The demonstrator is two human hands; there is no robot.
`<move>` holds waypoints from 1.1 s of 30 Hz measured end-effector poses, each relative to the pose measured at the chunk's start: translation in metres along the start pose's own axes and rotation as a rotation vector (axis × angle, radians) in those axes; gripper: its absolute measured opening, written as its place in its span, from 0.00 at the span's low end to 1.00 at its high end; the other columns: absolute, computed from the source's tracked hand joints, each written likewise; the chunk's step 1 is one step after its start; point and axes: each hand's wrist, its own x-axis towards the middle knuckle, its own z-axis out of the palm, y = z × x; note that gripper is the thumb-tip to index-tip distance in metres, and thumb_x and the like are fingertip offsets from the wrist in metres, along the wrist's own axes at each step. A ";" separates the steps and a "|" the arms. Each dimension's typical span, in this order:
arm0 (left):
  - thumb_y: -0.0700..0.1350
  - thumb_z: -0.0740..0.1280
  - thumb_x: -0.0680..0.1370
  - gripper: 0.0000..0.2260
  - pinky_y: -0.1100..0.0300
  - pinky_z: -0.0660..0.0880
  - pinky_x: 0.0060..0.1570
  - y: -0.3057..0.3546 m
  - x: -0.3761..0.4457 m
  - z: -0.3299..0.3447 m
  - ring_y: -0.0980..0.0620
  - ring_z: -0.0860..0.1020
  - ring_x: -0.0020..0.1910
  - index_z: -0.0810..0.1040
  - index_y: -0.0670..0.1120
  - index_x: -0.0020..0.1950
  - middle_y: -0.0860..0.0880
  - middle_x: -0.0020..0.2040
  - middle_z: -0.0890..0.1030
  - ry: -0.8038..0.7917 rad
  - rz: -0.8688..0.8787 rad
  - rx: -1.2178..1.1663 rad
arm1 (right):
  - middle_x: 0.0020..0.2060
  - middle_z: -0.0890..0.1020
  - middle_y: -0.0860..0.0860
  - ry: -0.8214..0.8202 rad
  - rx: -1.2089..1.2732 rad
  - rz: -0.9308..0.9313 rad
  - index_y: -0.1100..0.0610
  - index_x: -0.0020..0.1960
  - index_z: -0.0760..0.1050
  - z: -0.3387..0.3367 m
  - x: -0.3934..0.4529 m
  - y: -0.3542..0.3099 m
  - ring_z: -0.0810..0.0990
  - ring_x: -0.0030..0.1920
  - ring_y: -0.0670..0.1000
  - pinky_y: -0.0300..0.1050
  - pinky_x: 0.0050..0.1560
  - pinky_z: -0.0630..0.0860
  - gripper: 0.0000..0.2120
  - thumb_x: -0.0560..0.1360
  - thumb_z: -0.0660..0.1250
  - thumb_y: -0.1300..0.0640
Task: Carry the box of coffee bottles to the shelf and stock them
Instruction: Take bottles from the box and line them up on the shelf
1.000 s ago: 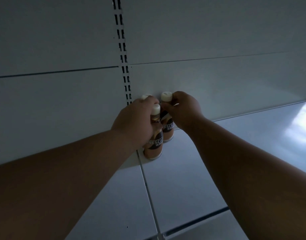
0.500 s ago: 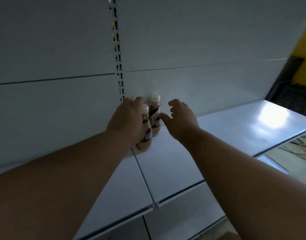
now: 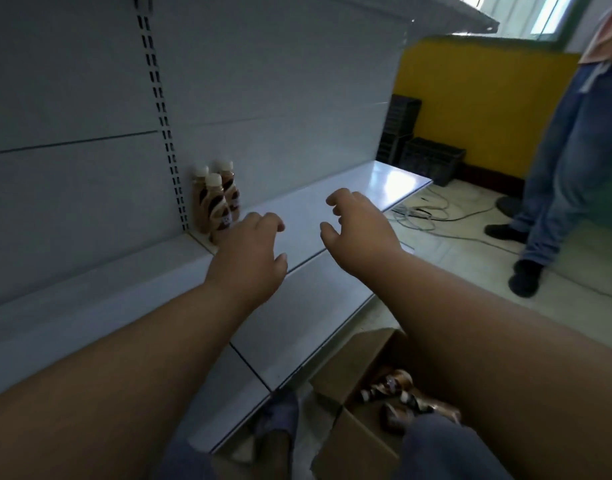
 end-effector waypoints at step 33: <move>0.46 0.75 0.68 0.39 0.46 0.67 0.64 0.071 -0.096 0.572 0.40 0.69 0.67 0.59 0.48 0.75 0.41 0.70 0.67 -1.106 -0.419 -0.005 | 0.59 0.76 0.56 -0.767 0.279 1.537 0.47 0.74 0.61 0.257 -0.257 0.430 0.79 0.55 0.58 0.57 0.53 0.80 0.27 0.77 0.65 0.55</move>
